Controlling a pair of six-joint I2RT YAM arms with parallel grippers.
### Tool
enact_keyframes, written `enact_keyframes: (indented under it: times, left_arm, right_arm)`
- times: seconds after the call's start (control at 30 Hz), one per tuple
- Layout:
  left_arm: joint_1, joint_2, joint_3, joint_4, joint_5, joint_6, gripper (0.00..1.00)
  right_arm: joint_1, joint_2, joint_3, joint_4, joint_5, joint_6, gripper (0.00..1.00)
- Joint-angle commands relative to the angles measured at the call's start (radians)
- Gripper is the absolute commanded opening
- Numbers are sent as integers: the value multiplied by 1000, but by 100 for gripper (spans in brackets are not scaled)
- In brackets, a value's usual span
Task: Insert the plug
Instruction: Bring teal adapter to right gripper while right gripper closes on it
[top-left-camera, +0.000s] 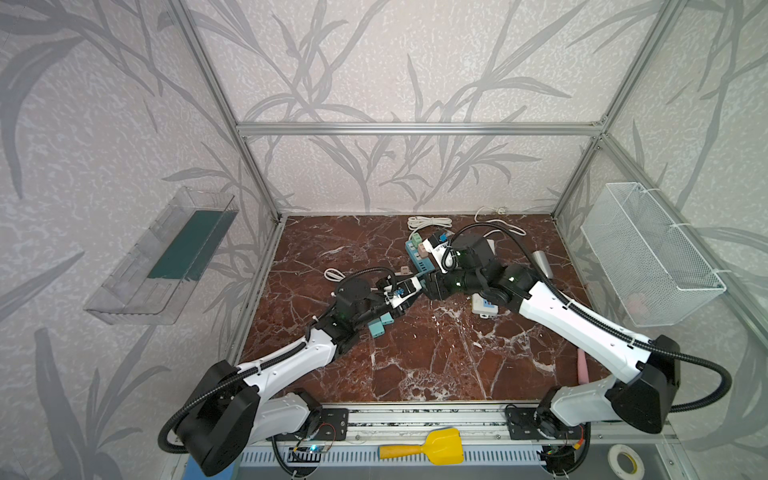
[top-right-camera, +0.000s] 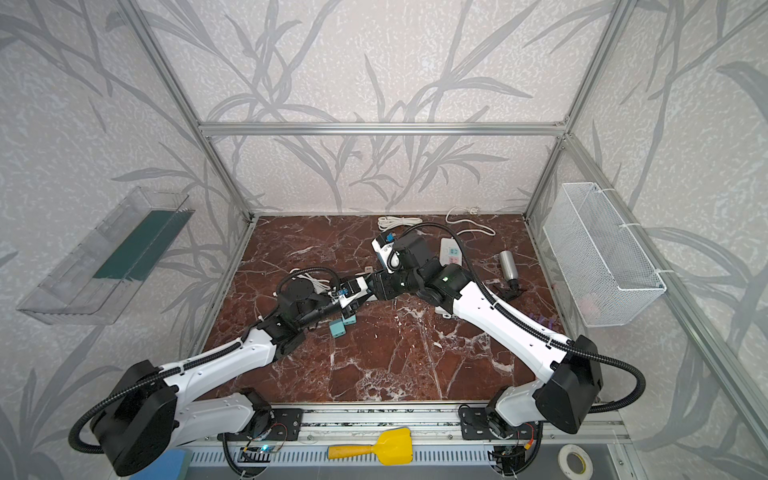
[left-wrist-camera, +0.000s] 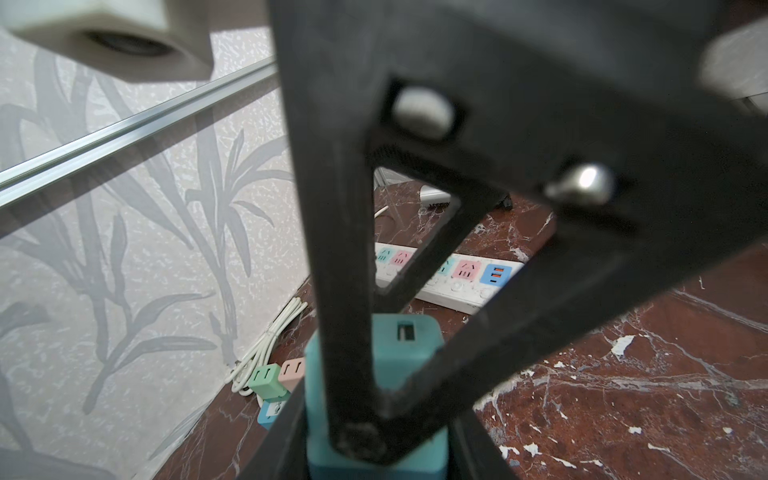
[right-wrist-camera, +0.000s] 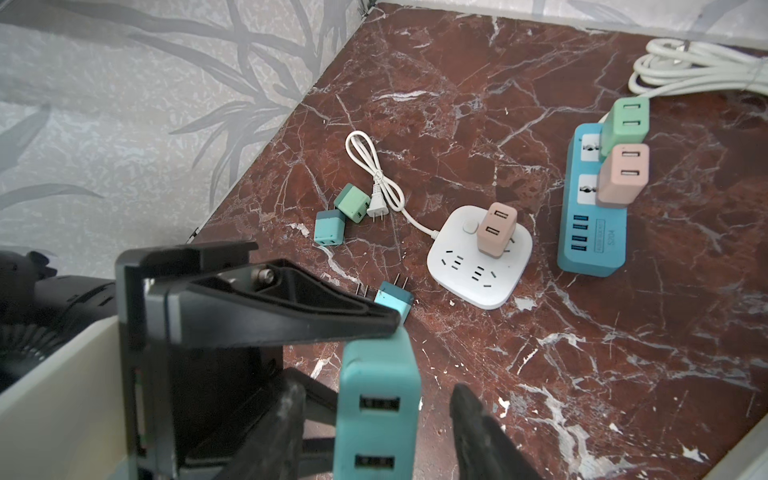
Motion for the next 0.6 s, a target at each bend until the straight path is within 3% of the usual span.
enact_keyframes:
  times: [0.0, 0.1, 0.13, 0.2, 0.27, 0.3, 0.37, 0.4, 0.47, 0.5, 0.53, 0.57]
  left_arm:
    - [-9, -26, 21, 13, 12, 30, 0]
    - [-10, -26, 23, 7, 7, 45, 0]
    - [-12, -23, 23, 5, 6, 50, 0]
    - [-18, -15, 21, 8, -16, 54, 0]
    - [-24, -3, 21, 10, -28, 69, 1]
    - [-25, 3, 22, 16, -35, 70, 7]
    - [-26, 11, 24, 32, -53, 64, 9]
    - [-27, 10, 24, 37, -65, 61, 15]
    - [-27, 6, 19, 55, -90, 51, 46]
    - [-27, 3, 16, 62, -102, 49, 54]
    - [-27, 1, 14, 77, -121, 33, 73]
    - [-28, 2, 14, 91, -139, 19, 98]
  right_arm:
    - [6, 5, 42, -16, 11, 9, 53]
    - [6, 10, 30, -15, 9, 15, 44]
    - [6, 11, 28, -11, 5, 22, 37]
    - [6, 15, 23, 1, -21, 37, 14]
    - [6, 17, 28, 4, -43, 51, 5]
    - [6, 19, 36, 2, -51, 57, 0]
    - [7, 17, 49, -3, -63, 66, 0]
    - [7, 13, 54, -5, -67, 70, 0]
    - [7, 5, 62, -11, -60, 78, 0]
    - [8, 0, 64, -15, -45, 78, 0]
    - [8, -6, 65, -18, -23, 78, 0]
    - [7, -11, 67, -24, 2, 75, 0]
